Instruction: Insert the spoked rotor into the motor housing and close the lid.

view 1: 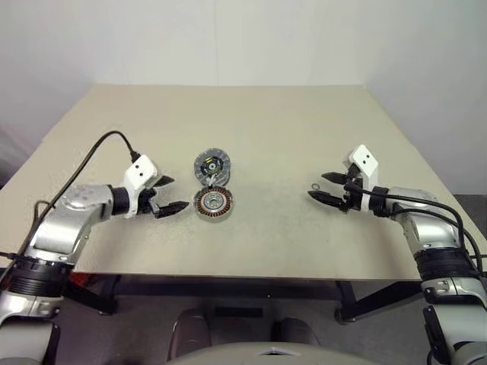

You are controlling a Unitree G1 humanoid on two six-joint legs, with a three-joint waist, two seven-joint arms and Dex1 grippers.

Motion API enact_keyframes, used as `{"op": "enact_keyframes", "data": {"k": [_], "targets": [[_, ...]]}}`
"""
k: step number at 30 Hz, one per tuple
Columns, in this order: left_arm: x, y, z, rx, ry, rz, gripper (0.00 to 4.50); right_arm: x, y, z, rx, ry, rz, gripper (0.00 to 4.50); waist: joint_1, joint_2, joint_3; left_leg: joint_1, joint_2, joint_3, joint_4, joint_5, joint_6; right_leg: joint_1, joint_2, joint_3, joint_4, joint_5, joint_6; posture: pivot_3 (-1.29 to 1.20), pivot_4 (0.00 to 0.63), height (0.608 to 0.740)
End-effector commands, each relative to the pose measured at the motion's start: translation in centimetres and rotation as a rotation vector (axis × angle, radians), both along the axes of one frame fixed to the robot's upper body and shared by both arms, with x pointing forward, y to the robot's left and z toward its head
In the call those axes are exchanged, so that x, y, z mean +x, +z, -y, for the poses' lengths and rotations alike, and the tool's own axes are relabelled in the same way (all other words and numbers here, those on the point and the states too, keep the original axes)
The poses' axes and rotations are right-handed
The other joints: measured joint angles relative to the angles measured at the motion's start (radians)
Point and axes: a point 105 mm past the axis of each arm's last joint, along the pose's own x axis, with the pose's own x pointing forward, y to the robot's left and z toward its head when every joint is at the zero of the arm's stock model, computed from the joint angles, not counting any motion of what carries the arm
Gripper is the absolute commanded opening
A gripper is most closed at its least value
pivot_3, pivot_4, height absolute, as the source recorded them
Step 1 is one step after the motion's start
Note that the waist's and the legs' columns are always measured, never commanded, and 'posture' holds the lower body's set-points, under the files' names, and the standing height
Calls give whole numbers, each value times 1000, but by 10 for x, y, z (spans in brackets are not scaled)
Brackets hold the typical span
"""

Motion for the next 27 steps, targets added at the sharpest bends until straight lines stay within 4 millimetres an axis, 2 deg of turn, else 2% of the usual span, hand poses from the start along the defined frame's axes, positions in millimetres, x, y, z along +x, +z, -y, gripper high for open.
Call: {"op": "enact_keyframes", "data": {"k": [1,3,6,9,13,15,17,20,27], "targets": [[-3,43,20,136,-250,165,4448,8,17,-4,-2,21,67,3778,3,0,0,0,0,0,0,0,0,0,0,0,0,0,0,0,0,740],[-4,59,33,176,-366,210,4448,10,18,-6,0,25,70,3778,4,0,0,0,0,0,0,0,0,0,0,0,1,0,0,0,0,740],[-6,66,51,212,-489,237,4448,11,19,-8,1,28,74,3778,1,2,-1,1,-1,1,1,0,-1,1,-1,1,2,0,0,0,0,740],[-1,52,66,326,-634,232,4448,13,21,-8,-1,27,81,3778,1,4,-2,2,0,2,0,1,-1,0,-1,1,3,0,-1,0,0,740],[13,32,62,489,-706,233,4448,13,23,-6,-6,20,88,3778,-3,4,-2,2,1,2,0,2,-3,-2,0,2,6,0,-1,0,0,740],[27,25,59,607,-715,274,4448,12,25,-3,-10,14,90,3778,-1,4,-2,2,2,2,0,3,-4,-3,1,2,7,0,-1,0,0,740],[42,26,60,705,-727,341,4448,10,26,-1,-17,10,90,3778,2,4,-2,2,3,2,0,3,-5,-3,1,1,8,-1,-2,0,0,740],[52,30,69,767,-771,405,4448,9,28,1,-23,11,89,3778,8,4,-2,1,2,2,1,3,-5,-2,0,1,8,-1,-2,0,0,740],[49,39,103,792,-924,480,4448,11,37,3,-41,17,94,3778,19,3,-2,0,2,2,2,3,-4,-3,-1,1,8,-1,-2,0,0,740]]}}
